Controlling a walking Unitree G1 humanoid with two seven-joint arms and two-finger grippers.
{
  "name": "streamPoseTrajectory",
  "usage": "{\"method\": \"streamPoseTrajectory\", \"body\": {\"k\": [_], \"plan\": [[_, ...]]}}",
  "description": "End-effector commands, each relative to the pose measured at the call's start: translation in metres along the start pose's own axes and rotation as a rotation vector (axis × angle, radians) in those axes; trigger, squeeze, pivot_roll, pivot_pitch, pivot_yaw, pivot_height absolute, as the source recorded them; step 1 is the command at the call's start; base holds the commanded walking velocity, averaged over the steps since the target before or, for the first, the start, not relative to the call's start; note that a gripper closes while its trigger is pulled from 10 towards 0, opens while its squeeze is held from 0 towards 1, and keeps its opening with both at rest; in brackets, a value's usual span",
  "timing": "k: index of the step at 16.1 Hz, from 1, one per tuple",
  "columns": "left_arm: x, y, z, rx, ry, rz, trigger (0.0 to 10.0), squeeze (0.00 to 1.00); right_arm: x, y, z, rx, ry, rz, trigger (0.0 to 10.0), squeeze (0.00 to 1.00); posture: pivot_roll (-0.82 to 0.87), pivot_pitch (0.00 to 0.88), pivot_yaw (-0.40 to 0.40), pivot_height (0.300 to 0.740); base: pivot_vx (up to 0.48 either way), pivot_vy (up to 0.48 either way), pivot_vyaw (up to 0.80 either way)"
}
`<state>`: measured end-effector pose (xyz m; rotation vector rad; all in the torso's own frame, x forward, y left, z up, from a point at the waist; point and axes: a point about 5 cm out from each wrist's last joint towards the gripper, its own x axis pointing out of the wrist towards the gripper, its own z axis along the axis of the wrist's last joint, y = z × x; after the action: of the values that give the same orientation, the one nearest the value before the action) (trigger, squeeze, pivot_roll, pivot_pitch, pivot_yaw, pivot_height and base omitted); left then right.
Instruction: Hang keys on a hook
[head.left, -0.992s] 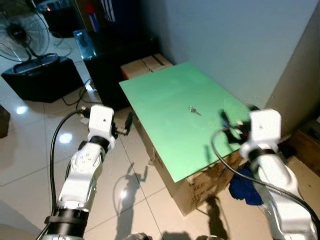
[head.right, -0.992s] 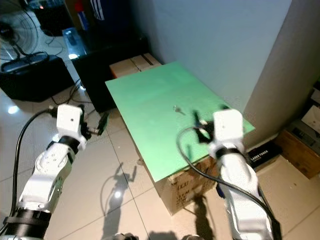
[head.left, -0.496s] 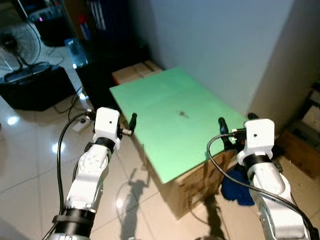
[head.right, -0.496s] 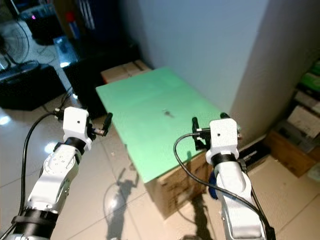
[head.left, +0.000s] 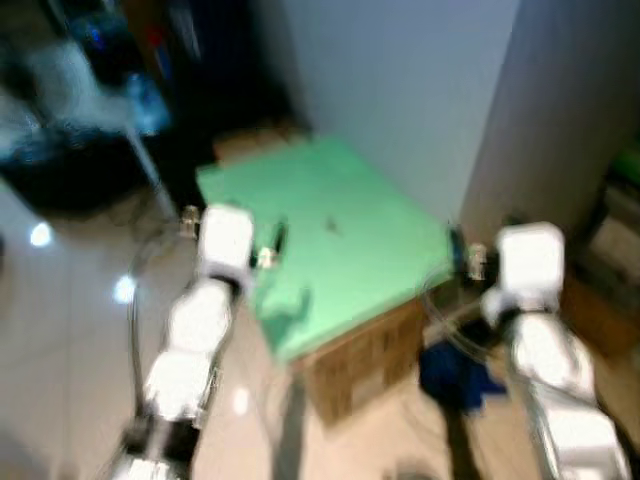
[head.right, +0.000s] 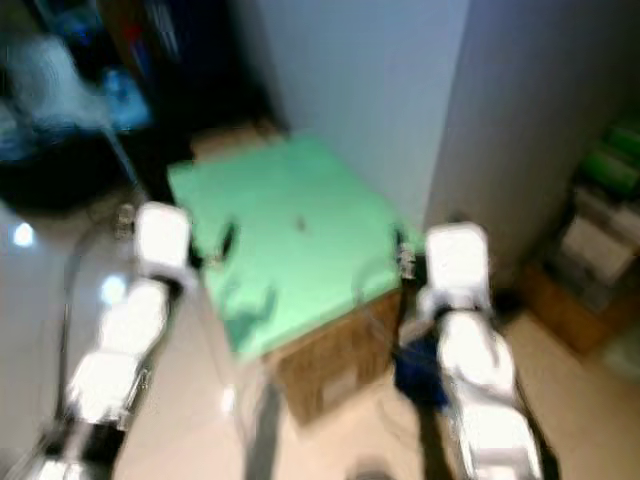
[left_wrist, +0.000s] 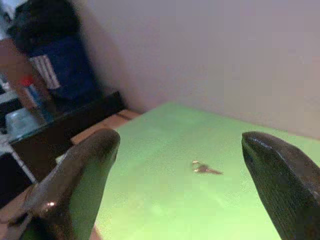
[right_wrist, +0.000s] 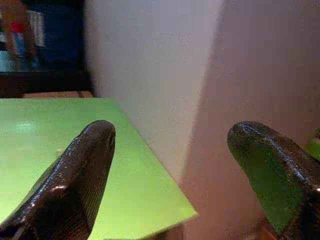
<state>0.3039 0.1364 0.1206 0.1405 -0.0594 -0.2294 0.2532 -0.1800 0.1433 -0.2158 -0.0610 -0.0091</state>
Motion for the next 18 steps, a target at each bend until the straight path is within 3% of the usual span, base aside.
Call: {"method": "streamPoseTrajectory", "body": {"k": [1, 5, 8, 12, 15, 18], "plan": [[-0.001, 0.013, 0.006, 0.032, -0.025, 0.001, 10.0, 0.0, 0.001, 0.009, 0.004, 0.03, -0.011, 0.032, 10.0, 0.0, -0.18, 0.008, 0.122, 0.74, 0.0, 0.0, 0.0], [0.0, 0.012, 0.003, 0.019, -0.016, -0.021, 10.0, 0.0, 0.002, 0.011, -0.002, 0.049, 0.007, 0.034, 10.0, 0.0, -0.17, 0.0, 0.107, 0.74, 0.0, 0.0, 0.0], [0.007, 0.02, 0.002, 0.036, -0.006, 0.007, 10.0, 0.0, 0.013, 0.015, -0.005, 0.081, 0.008, 0.052, 10.0, 0.0, -0.1, 0.0, 0.109, 0.74, 0.0, 0.0, 0.0], [0.007, 0.029, 0.013, 0.04, -0.043, 0.012, 10.0, 0.0, 0.017, 0.022, -0.004, 0.112, -0.004, 0.078, 10.0, 0.0, -0.08, 0.0, 0.093, 0.74, 0.0, 0.0, 0.0], [0.012, 0.026, 0.038, -0.034, -0.143, -0.022, 10.0, 0.0, 0.018, 0.028, -0.001, 0.144, -0.012, 0.116, 10.0, 0.0, -0.07, 0.014, 0.063, 0.74, 0.188, 0.0, 0.0], [0.012, 0.018, 0.046, -0.044, -0.16, -0.061, 10.0, 0.0, 0.017, 0.029, -0.002, 0.173, -0.006, 0.141, 10.0, 0.0, -0.07, 0.031, 0.055, 0.74, 0.298, 0.0, 0.0]]}}
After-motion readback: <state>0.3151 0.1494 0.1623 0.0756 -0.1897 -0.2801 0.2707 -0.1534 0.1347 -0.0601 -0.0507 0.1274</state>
